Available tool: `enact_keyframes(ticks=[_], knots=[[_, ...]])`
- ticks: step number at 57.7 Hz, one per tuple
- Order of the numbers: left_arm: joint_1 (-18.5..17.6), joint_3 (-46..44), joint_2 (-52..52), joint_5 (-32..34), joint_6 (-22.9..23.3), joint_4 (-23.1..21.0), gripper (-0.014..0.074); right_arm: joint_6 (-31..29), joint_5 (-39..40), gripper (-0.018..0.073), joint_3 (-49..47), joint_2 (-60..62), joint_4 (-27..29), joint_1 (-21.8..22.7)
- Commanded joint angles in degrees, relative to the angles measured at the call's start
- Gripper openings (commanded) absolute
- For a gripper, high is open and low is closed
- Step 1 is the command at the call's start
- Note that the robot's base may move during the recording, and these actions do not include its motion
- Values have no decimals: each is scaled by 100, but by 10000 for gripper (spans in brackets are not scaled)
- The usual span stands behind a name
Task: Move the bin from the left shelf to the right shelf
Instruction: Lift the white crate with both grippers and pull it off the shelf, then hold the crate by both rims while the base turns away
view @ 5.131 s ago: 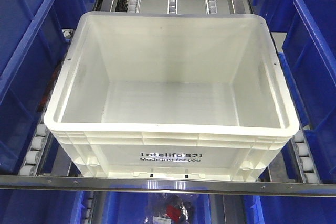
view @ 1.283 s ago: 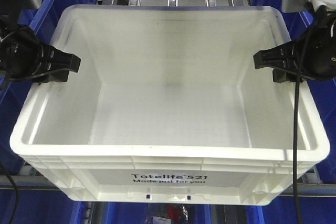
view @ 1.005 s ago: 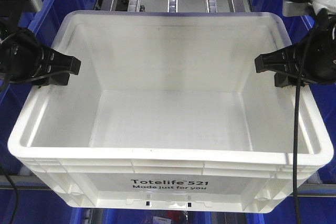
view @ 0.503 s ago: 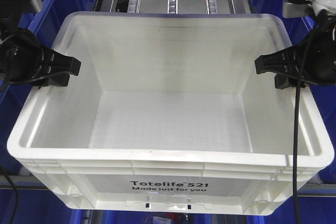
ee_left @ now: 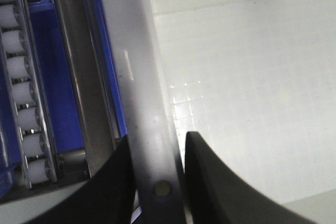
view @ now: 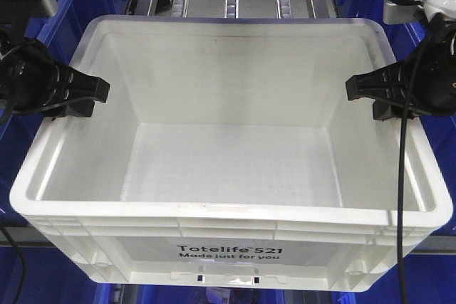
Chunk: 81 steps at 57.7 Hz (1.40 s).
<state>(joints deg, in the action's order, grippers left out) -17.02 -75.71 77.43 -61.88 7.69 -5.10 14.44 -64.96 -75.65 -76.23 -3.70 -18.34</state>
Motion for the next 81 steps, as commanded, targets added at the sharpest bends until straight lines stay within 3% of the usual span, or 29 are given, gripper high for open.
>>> enact_keyframes(ticks=[1, 81], knots=[[-81, -226, -251, 467, -205, -230, -6, -155, 538, 13, -206, 218, -45, -38], [-81, -226, -250, 462, -205, -233, -6, -155, 511, 13, -206, 223, -46, -38]])
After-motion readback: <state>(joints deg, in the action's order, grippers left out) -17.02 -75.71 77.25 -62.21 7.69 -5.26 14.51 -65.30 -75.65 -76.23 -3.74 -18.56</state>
